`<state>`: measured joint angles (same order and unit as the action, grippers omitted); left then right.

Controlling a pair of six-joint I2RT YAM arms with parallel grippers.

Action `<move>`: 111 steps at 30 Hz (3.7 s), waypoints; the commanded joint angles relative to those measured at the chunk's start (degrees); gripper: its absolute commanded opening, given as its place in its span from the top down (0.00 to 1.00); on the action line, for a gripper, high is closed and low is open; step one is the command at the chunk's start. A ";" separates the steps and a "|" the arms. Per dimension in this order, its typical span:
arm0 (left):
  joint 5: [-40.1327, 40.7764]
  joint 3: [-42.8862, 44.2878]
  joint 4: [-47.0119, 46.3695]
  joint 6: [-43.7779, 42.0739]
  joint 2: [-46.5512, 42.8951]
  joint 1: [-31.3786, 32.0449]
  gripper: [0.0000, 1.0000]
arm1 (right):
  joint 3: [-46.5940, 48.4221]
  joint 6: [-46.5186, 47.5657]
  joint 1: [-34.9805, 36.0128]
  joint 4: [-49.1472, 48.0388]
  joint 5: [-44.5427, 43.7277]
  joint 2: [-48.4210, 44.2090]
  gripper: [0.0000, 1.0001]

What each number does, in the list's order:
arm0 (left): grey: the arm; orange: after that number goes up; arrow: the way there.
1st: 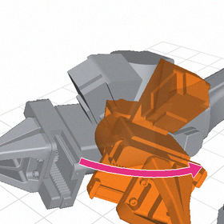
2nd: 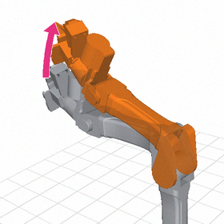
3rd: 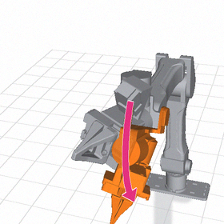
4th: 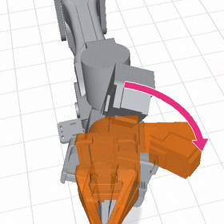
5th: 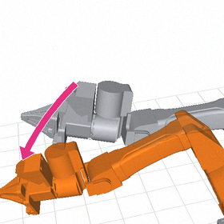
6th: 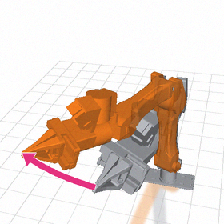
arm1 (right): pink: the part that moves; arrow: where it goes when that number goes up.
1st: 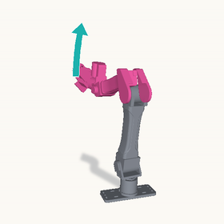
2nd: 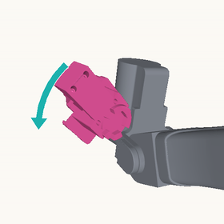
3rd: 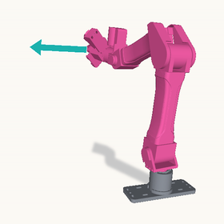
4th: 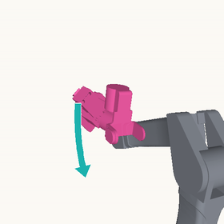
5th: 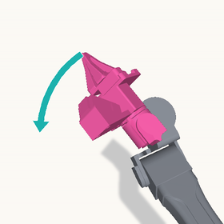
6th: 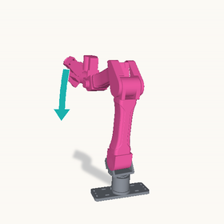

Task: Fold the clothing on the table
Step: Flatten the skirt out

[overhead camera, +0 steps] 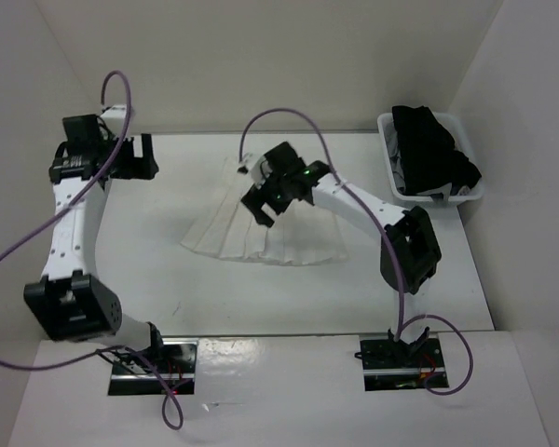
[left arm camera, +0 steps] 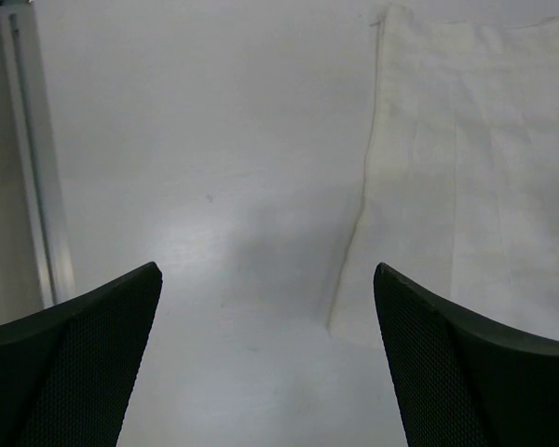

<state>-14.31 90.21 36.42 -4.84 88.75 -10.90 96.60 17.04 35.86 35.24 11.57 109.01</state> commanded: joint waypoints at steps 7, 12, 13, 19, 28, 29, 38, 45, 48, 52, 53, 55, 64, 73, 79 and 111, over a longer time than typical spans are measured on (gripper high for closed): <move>-5.29 -20.15 4.62 -1.22 -24.49 -8.79 0.00 | -4.58 3.44 9.67 -1.67 -2.08 2.60 0.01; -6.00 -26.40 3.30 0.10 -30.29 -8.79 0.00 | -5.89 3.97 9.67 -5.26 -3.58 4.81 0.01; -6.00 -27.10 2.69 0.10 -31.00 -9.49 0.00 | -7.29 3.97 9.67 -5.97 -4.10 4.81 0.01; -6.00 -30.71 2.16 -1.05 -33.64 -9.49 0.00 | -11.25 3.97 9.67 -8.44 -5.24 7.80 0.01; -6.52 -31.24 2.16 -1.05 -34.26 -10.02 0.00 | -17.31 5.20 9.67 -8.97 -10.33 6.48 0.01; -6.52 -31.76 2.16 -1.05 -34.26 -10.02 0.00 | -19.49 5.98 9.67 -8.97 -11.13 5.87 0.01; -8.46 -31.77 1.63 -2.19 -33.73 -10.02 0.00 | -24.45 6.26 9.67 -7.65 -14.30 0.06 0.01; -9.51 -31.77 2.24 -2.72 -32.68 -10.02 0.00 | -13.90 4.50 17.04 -3.00 -9.56 8.23 0.01; -10.04 -31.77 2.77 -3.24 -32.68 -10.02 0.00 | -13.89 4.50 18.46 -1.24 -4.74 5.08 0.01; -11.70 -31.77 3.39 -3.77 -32.15 -9.50 0.00 | -13.37 6.25 17.68 2.54 -4.10 -3.70 0.01; -11.71 -31.16 3.39 -3.77 -31.63 -9.49 0.00 | -12.76 6.25 16.89 3.33 -3.23 -6.85 0.01; -12.50 -31.15 3.92 -4.30 -30.93 -9.49 0.00 | -8.98 6.78 15.65 7.37 -2.18 -8.46 0.01; -10.04 -30.54 3.21 -3.07 -31.62 -9.49 0.00 | 1.40 -3.66 6.34 6.51 -1.03 -9.79 0.01; -8.11 -31.59 2.69 -2.54 -31.09 -9.49 0.00 | -5.10 -16.33 6.33 2.46 -3.13 -1.61 0.01; -8.11 -32.12 2.16 -2.54 -31.10 -9.49 0.00 | -6.34 -15.81 6.33 8.60 -5.68 -0.03 0.01; -6.44 -32.12 1.63 -2.01 -30.39 -9.49 0.00 | -8.97 -19.42 -0.88 8.09 -8.22 15.00 0.01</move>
<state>-20.62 58.11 39.90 -7.29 58.37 -20.47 87.96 -6.22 34.63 44.29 8.43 119.11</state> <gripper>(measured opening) 1.001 0.987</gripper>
